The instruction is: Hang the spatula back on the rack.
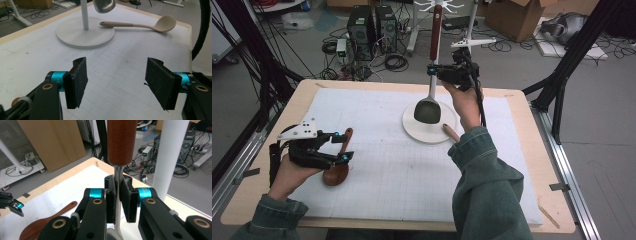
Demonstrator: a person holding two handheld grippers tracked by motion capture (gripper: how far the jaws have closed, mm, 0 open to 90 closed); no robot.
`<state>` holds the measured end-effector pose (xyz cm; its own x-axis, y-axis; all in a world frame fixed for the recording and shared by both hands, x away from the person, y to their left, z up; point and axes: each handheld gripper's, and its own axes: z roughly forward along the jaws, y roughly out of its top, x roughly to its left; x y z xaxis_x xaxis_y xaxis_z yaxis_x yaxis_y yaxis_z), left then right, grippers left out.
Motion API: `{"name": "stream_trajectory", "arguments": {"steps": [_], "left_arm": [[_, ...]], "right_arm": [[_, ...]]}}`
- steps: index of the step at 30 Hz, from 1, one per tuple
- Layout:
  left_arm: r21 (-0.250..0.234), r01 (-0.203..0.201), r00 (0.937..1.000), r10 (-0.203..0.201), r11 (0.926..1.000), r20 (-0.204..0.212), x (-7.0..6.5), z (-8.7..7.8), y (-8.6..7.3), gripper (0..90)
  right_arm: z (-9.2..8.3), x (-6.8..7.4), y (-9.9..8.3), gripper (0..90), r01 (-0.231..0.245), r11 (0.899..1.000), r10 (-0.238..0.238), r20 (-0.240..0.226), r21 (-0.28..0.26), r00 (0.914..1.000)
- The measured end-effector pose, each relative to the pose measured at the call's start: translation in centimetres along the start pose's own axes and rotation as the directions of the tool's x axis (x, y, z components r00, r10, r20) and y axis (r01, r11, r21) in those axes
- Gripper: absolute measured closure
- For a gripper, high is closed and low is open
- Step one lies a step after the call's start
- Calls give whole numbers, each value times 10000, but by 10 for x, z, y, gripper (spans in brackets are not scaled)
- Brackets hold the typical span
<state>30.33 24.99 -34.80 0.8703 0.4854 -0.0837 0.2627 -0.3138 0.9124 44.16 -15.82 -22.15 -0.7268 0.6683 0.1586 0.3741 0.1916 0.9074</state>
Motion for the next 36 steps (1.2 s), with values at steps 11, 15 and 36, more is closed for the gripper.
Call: {"name": "stream_trajectory", "arguments": {"steps": [11,15,36], "left_arm": [[33,-6,10000,6,10000,-70,1,0,-1,343],[35,12,9999,-12,10000,-114,1,0,-1,339],[97,179,9994,-176,9998,-287,9,-3,-5,316]], "right_arm": [[-7,-2,-4,778,-28,9994,20,-221,-358,9998],[-10,-4,-7,757,-48,9990,38,-234,-437,9997],[-32,-11,-9,850,196,9982,-261,-1138,-573,9932]]}}
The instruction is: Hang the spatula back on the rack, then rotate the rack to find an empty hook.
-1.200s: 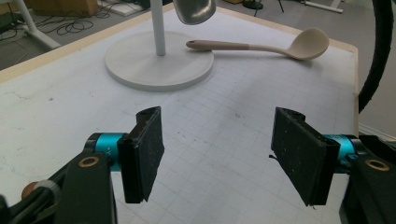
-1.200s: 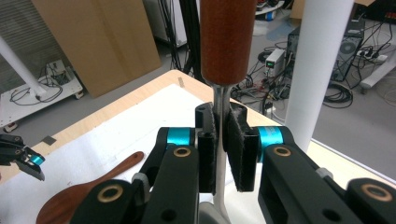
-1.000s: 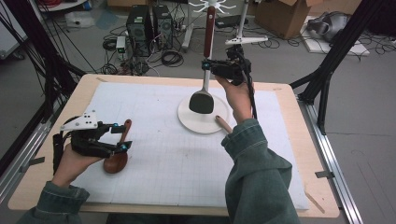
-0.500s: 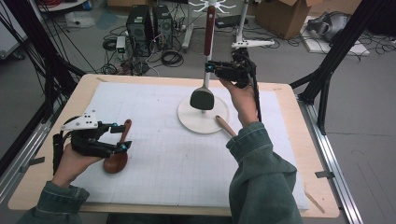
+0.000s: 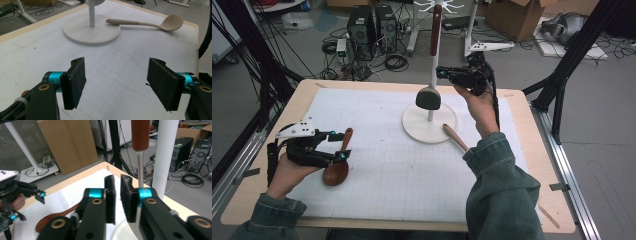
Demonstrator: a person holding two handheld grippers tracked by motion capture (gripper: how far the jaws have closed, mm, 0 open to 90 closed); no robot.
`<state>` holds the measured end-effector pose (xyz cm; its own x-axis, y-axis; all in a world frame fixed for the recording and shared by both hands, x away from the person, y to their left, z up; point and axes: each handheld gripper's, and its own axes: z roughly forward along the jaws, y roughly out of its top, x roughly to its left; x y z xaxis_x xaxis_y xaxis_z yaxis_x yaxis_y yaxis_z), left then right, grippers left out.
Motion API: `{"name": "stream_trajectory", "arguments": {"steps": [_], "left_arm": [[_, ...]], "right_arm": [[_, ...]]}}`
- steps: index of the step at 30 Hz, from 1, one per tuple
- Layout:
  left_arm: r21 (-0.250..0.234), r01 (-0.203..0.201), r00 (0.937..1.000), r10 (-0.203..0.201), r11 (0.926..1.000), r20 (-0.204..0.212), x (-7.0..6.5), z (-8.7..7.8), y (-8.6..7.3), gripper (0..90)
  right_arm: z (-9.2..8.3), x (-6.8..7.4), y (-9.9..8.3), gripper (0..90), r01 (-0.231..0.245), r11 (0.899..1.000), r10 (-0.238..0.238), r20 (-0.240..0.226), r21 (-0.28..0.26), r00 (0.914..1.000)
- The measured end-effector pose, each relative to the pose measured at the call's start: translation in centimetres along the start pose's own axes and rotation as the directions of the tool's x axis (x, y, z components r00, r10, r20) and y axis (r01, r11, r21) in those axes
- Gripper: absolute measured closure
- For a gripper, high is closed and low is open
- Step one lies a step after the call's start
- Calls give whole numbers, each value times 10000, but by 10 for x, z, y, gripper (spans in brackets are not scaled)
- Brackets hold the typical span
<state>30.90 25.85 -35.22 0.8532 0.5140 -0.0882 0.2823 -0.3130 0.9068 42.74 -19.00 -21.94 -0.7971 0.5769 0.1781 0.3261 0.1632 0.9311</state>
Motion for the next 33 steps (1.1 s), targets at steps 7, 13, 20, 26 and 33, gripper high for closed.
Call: {"name": "stream_trajectory", "arguments": {"steps": [7,13,20,26,33], "left_arm": [[38,22,10000,-22,10000,-81,1,0,0,315],[30,30,9999,-30,10000,-121,1,-1,0,312],[42,25,10000,-24,10000,-95,2,-1,-1,311],[16,9,10000,-8,10000,-94,2,-1,0,310],[16,42,10000,-42,10000,-44,1,-1,0,309]], "right_arm": [[-15,-2,13,889,58,10000,-58,-4,23,10000],[-28,1,33,895,351,9994,-351,110,-44,9993],[-36,2,58,895,509,9985,-506,187,-186,9985],[-44,3,84,895,717,9963,-708,209,-482,9973],[-45,0,100,895,729,9958,-714,285,-548,9970]]}}
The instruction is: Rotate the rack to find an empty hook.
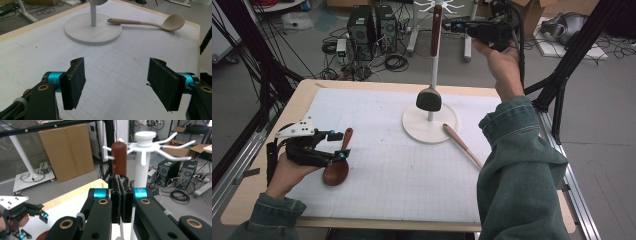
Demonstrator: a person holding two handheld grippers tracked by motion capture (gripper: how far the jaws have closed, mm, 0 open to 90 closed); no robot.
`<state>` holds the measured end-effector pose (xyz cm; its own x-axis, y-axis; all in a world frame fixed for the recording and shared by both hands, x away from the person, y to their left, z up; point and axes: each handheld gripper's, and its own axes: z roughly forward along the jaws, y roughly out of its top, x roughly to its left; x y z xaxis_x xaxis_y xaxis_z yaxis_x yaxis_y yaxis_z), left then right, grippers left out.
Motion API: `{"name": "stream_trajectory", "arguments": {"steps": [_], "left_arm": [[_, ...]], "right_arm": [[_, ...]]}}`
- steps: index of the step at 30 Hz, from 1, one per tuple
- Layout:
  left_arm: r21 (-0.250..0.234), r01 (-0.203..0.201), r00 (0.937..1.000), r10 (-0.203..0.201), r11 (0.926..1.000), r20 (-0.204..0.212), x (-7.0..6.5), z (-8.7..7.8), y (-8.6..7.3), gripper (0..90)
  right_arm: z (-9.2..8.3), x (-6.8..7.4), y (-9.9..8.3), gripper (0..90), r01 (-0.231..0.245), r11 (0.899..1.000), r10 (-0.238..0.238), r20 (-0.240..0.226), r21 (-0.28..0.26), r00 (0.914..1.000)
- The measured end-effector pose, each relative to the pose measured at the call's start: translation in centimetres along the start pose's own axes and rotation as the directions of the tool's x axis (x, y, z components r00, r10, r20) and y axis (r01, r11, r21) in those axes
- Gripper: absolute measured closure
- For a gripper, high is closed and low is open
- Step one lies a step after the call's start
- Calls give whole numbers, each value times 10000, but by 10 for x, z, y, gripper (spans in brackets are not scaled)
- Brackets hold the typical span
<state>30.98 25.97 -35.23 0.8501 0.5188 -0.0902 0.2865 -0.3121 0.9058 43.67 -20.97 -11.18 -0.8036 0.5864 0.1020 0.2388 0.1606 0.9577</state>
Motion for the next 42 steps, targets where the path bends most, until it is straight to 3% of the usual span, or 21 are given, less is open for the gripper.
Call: {"name": "stream_trajectory", "arguments": {"steps": [14,23,34,42], "left_arm": [[88,75,10000,-74,9999,-46,0,3,0,264],[74,120,9998,-119,9999,-139,2,2,0,215],[108,145,9997,-143,9998,-189,1,1,1,210],[99,161,9997,-159,9998,-207,2,0,0,210]], "right_arm": [[-7,-17,3,896,-257,9995,264,408,-187,9988],[4,-24,11,895,-342,9988,353,318,-354,9989],[18,-5,16,897,38,9998,-34,181,-200,9998],[29,9,19,897,256,9997,-255,333,-43,9991]]}}
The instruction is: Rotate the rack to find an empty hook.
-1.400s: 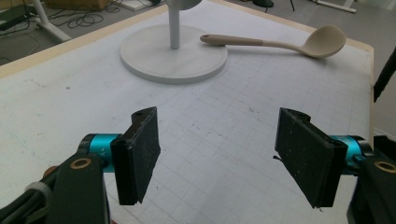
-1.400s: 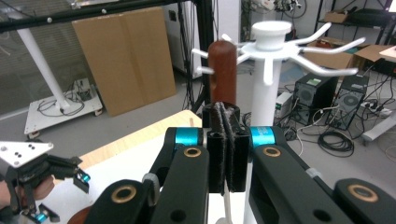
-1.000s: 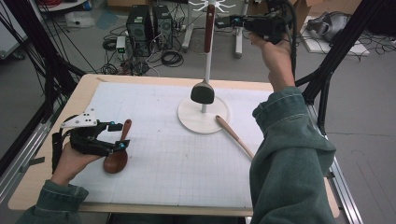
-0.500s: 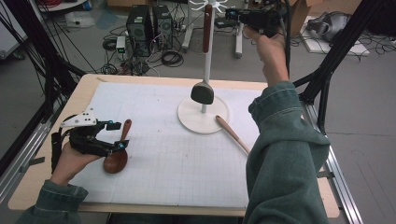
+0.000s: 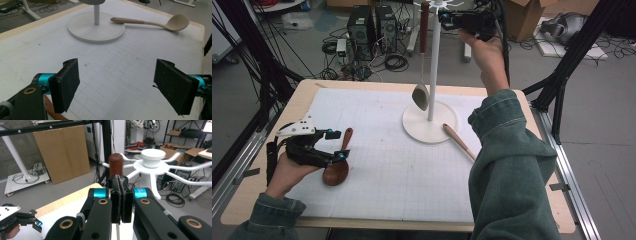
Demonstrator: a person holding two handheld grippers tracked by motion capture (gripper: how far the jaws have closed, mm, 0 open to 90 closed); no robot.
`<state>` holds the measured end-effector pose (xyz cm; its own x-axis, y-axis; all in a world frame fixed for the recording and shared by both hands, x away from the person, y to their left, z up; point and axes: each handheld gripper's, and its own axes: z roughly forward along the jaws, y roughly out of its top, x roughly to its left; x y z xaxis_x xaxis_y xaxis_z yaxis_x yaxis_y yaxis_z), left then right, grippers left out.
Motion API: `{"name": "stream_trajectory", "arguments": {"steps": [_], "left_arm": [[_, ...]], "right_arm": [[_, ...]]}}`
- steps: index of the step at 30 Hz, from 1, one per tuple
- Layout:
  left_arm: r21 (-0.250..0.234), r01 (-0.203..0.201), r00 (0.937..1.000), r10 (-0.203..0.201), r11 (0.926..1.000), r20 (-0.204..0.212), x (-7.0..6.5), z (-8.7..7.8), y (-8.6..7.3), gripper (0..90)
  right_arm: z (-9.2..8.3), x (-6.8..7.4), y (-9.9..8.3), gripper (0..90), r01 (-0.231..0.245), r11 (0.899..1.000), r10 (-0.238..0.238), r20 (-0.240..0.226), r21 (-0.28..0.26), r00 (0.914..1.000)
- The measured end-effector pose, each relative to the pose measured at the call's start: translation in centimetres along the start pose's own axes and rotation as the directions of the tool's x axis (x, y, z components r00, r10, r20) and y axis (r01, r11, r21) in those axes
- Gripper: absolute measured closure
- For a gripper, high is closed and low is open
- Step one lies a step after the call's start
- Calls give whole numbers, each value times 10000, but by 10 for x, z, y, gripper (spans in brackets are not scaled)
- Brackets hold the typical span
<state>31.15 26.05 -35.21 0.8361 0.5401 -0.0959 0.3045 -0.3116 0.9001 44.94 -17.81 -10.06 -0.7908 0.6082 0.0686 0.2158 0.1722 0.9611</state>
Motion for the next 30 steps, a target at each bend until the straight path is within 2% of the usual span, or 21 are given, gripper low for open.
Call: {"name": "stream_trajectory", "arguments": {"steps": [8,13,16,18,22,26,30], "left_arm": [[3,-10,10000,10,10000,-20,-1,0,1,210],[-16,3,10000,-4,10000,-70,0,-1,1,210],[-42,-8,10000,8,10000,-96,0,-2,1,210],[-31,-15,9999,14,10000,-102,0,-2,1,210],[0,-38,9999,38,10000,-164,1,-2,1,210],[0,-4,9999,4,10000,-153,1,-2,0,210],[44,-18,9998,18,10000,-193,2,-2,0,210]], "right_arm": [[9,9,3,897,82,10000,-81,270,-20,9996],[8,9,1,896,56,10000,-54,245,-68,9997],[5,10,-2,814,-15,9998,17,80,-174,10000],[1,11,-4,789,27,9998,-28,-53,-199,10000],[-7,16,-13,671,17,9994,-27,-301,-346,9995],[-14,20,-29,556,-35,9993,18,-474,-364,9989],[-17,23,-47,458,-169,9997,162,-408,-165,9990]]}}
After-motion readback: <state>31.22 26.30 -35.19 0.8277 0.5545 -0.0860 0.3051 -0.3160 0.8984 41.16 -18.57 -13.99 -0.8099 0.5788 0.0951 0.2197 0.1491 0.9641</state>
